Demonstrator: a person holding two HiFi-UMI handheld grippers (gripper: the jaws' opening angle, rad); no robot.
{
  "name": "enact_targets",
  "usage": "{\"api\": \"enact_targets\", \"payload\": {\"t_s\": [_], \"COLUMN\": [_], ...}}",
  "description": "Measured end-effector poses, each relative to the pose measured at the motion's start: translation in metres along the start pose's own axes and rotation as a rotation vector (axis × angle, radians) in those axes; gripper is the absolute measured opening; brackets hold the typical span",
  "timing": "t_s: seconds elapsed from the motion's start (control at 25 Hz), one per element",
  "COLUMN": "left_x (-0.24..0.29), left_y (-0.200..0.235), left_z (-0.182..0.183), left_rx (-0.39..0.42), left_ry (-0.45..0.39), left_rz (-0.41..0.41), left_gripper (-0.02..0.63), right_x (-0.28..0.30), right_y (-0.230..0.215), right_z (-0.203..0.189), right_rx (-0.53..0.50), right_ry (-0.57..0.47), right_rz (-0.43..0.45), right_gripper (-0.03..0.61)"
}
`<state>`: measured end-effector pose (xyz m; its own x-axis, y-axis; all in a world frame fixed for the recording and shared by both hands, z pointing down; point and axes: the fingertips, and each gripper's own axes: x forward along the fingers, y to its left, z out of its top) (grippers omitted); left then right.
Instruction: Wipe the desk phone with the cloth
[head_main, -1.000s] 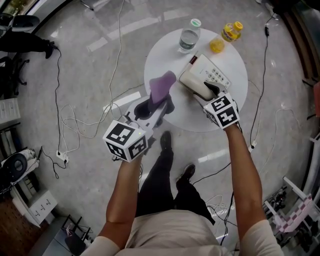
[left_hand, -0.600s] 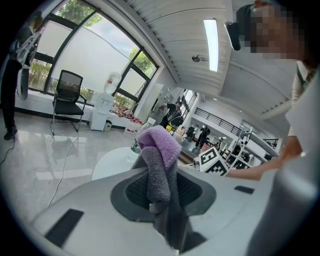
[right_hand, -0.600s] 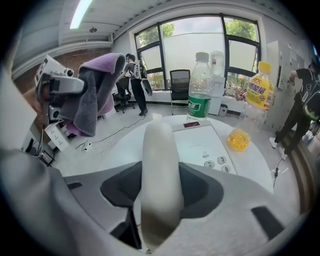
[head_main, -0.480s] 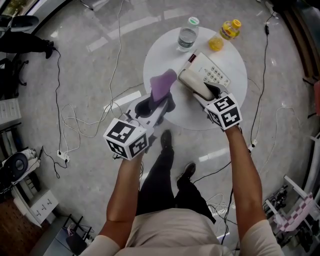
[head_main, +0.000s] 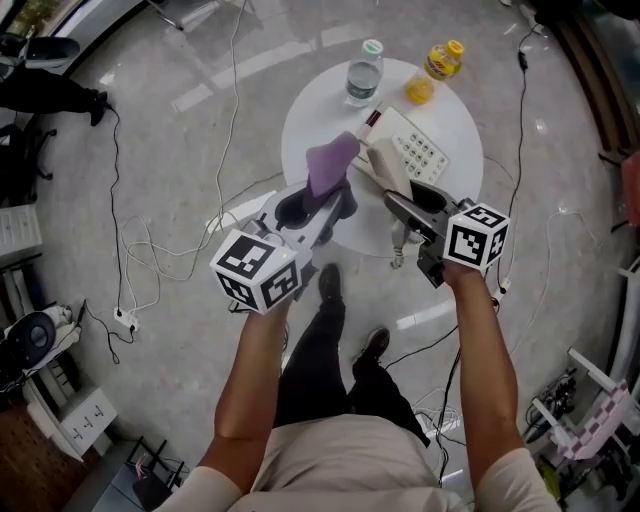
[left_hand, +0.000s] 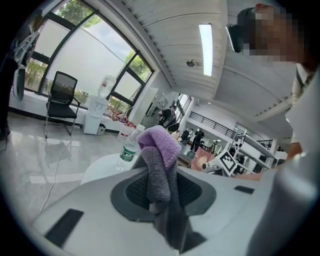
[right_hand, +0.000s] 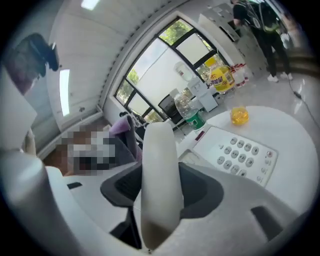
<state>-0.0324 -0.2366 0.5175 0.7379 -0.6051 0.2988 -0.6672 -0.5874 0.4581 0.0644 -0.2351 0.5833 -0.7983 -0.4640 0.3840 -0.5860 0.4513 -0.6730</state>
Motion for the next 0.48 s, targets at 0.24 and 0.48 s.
{"api": "enact_targets", "payload": {"t_s": [0.24,0.48], "left_x": [0.005,0.015], "left_y": [-0.024,-0.052], "left_z": [0.010,0.021], "left_rx": [0.001,0.001], "left_ry": [-0.038,-0.065], "left_rz": [-0.044,-0.112], "left_gripper": [0.091,0.091], "right_x": [-0.028,-0.042], "right_y": [0.049,0.090], "right_z": [0.009,0.000], "right_rx": [0.267,0.433], "right_ry": [-0.161,-0.226], "right_rz": [0.222,0.394], "right_gripper": [0.209,0.209]}}
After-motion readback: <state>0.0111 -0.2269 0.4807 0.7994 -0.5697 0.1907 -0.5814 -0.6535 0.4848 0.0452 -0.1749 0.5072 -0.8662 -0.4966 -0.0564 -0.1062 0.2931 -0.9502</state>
